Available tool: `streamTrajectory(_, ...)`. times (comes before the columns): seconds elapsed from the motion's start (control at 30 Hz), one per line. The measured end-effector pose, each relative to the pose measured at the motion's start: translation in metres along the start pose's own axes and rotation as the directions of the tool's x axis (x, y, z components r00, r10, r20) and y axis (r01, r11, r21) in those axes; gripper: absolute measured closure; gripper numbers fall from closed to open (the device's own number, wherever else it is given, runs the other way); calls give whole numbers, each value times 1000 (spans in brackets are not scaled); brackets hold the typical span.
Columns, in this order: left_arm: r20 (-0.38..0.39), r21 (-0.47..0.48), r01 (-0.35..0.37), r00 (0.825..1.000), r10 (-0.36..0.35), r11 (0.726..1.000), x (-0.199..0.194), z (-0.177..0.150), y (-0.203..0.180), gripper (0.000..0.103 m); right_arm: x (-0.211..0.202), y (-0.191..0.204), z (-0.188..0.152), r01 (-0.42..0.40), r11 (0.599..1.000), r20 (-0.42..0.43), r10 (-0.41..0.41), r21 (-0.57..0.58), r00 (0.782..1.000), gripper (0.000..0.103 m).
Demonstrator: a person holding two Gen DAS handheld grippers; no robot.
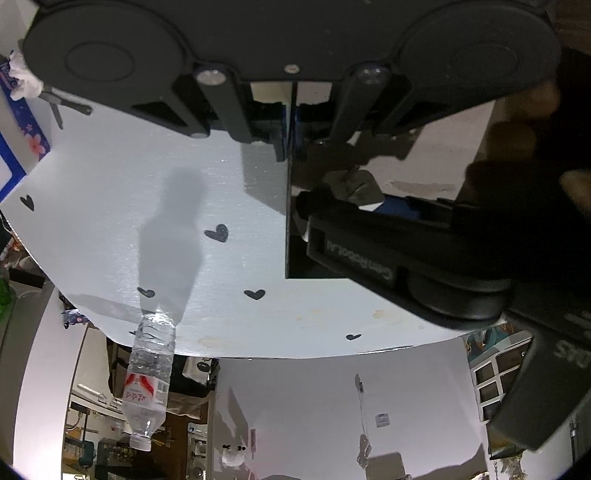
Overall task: Organize rigid objects
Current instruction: 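Carry the white charger into the black box and open the left gripper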
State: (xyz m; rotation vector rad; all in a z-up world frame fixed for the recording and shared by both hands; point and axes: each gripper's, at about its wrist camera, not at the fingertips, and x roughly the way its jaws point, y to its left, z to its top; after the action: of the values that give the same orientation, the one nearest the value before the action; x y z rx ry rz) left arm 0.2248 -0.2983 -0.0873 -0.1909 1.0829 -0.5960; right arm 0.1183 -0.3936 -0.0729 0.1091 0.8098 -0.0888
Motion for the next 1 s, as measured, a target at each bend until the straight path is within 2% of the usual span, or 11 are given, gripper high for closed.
streamTrajectory(0.17,35,34,7,999,-9,999,-9,0,0,35,0,1,0,1,1000,-3,-1,1,1000,99)
streamTrajectory(0.27,48,47,40,998,-42,998,-20,1,2,25,0,0,0,1,1000,-5,-1,5,1000,99)
streamTrajectory(0.37,58,83,57,996,-62,995,-37,0,2,18,0,0,0,0,1000,-5,0,8,1000,99)
streamTrajectory(0.57,92,216,80,991,-102,973,-78,-9,0,8,1,0,1,4,1000,-7,-4,7,1000,99)
streamTrajectory(0.77,175,283,41,980,-94,958,-118,-8,14,1,1,0,1,4,1000,-8,-4,7,1000,99)
streamTrajectory(1.0,207,319,-96,978,30,943,-128,16,49,0,1,-1,0,5,1000,-8,-5,8,1000,99)
